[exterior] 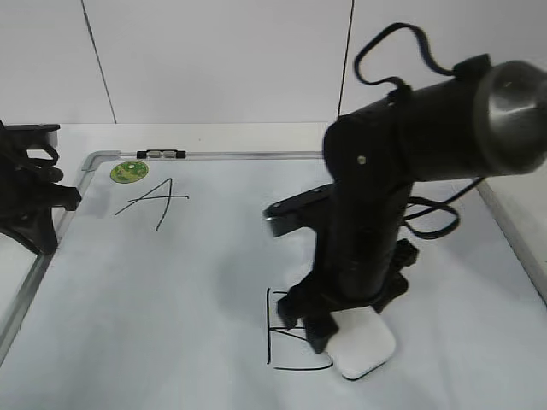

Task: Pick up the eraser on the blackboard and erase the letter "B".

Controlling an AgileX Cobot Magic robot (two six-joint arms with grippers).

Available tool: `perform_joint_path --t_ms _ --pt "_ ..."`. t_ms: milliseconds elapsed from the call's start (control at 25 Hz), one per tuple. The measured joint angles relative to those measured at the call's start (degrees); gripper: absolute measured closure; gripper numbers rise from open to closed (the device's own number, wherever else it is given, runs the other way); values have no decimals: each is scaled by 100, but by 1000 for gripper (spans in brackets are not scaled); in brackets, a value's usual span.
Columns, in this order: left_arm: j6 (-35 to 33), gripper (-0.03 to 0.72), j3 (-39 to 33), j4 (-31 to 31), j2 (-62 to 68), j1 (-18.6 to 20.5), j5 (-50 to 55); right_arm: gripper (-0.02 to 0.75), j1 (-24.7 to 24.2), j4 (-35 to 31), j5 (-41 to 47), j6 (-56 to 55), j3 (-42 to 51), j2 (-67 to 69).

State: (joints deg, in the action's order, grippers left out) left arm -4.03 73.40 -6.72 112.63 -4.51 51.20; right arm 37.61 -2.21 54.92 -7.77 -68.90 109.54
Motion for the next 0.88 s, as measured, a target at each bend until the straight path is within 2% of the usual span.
perform_joint_path --t_ms 280,400,520,720,880 --pt "0 655 0 0 0 0 0 162 1165 -157 443 0 -1075 643" --pt "0 655 0 0 0 0 0 163 1509 -286 609 0 -1508 878" --pt "0 655 0 0 0 0 0 163 1637 -545 681 0 -1803 1022" --pt "0 655 0 0 0 0 0 163 1577 -635 720 0 -1893 1062" --pt "0 655 0 -10 0 0 0 163 1388 -154 833 -170 -1905 1074"
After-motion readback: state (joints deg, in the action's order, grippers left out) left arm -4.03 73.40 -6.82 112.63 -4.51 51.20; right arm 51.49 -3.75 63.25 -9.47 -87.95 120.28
